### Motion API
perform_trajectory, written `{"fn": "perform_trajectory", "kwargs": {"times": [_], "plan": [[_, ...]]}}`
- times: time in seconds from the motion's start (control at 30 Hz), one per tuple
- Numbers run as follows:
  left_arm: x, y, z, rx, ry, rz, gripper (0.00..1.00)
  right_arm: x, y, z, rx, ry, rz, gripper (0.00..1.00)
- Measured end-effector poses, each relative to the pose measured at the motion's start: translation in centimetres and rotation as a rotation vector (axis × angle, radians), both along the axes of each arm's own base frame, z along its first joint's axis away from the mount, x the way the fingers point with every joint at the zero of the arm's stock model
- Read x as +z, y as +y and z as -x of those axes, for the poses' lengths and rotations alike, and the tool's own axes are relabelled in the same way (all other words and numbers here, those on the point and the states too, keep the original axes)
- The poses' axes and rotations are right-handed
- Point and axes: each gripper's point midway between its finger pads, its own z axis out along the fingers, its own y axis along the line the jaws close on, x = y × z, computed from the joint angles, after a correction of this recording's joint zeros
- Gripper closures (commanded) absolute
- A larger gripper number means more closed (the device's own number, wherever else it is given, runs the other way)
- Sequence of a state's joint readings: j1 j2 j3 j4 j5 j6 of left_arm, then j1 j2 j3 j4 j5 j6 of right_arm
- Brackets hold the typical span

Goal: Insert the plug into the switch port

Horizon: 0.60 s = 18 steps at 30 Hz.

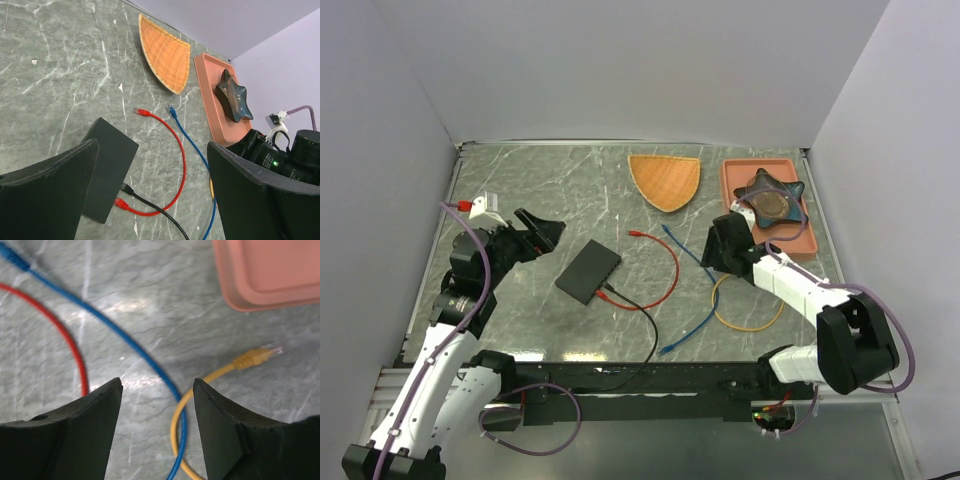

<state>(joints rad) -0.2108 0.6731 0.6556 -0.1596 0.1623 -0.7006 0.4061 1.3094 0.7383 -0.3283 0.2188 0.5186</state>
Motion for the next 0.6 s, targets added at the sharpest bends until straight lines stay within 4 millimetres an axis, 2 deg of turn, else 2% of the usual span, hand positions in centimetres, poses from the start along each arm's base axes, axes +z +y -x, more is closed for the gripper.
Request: {"fn": "perform_trajectory", "kwargs": {"times": [0.13, 0.23, 0.5, 0.57, 0.6], "plan": [[-0.1, -0.1, 0.0, -0.006, 0.003, 0.0, 0.04, -1.1, -1.6, -0.1, -0.08, 0.045, -0.018, 0.41], [0.0, -0.2, 0.0, -0.009, 0.0, 0.001, 0.04, -2.0, -2.3, 0.1, -0.116, 0.08, -0.034, 0.41], [0.3, -0.4, 0.1, -0.025, -0.011, 0.006, 0.04, -4.5, -2.9, 1.0, -0.147, 0.173, -0.072, 0.44], [0.4, -0.4, 0.1, -0.026, -0.018, 0.007, 0.04, -5.0, -2.9, 1.1, -0.147, 0.189, -0.073, 0.48], [0.5, -0.4, 0.1, -0.027, -0.02, 0.007, 0.04, -5.0, -2.8, 1.0, -0.145, 0.187, -0.076, 0.56]]}}
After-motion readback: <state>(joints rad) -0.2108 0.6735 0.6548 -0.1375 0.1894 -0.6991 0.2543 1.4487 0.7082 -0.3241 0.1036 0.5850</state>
